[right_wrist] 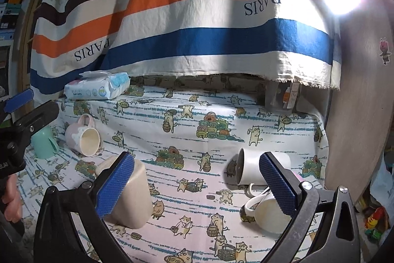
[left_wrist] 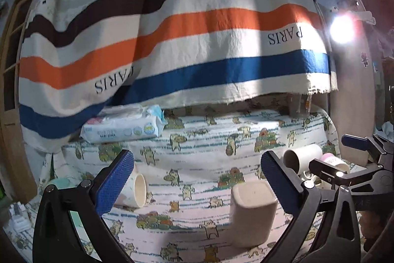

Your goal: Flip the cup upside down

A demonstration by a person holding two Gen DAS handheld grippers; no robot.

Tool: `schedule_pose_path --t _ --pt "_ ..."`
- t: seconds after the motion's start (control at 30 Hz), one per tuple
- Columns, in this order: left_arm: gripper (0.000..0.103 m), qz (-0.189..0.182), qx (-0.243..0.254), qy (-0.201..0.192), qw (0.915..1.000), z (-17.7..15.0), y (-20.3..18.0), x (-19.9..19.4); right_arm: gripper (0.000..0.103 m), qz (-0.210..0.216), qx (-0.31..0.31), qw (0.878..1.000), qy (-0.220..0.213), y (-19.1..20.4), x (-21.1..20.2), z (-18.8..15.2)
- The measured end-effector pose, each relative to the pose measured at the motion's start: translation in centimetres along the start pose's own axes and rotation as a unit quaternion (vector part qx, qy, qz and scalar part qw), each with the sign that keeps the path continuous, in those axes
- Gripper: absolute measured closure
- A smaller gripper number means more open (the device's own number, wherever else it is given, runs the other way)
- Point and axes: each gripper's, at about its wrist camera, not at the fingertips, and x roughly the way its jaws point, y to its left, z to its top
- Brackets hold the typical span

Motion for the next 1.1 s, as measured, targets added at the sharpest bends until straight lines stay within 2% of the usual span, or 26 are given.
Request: schedule_pose_path --t 0.23,0.5,0.6,0.77,0.97,1.1 --pt "0.000 0.015 -0.018 0.010 0.9997 -2.2 1.4 0.6 0.001 0.008 0.018 1.000 0.005 0.3 1.4 -1.6" --pt "0.000 0.019 -0.008 0.024 0.9995 -4.1 1.2 1.4 0.001 0.005 0.026 1.000 0.003 0.3 2.2 -2.5" --pt "0.000 0.022 -0.005 0.030 0.9993 -4.2 1.1 1.5 0.001 0.001 0.021 1.000 0.008 0.5 2.4 -2.8" --pt "0.000 0.022 -0.036 0.033 0.9986 -4.3 2.3 1.6 0.001 -0.009 0.012 1.000 0.004 0.8 2.3 -2.8" --pt "0.000 0.023 -0.027 0.031 0.9989 -4.3 1.9 1.5 0.001 -0.016 0.032 0.999 0.006 -0.1 2.3 -2.9" --pt "0.000 0.029 -0.031 0.034 0.9985 -4.3 2.1 1.6 0.001 -0.006 0.027 1.000 0.008 0.2 2.3 -2.9"
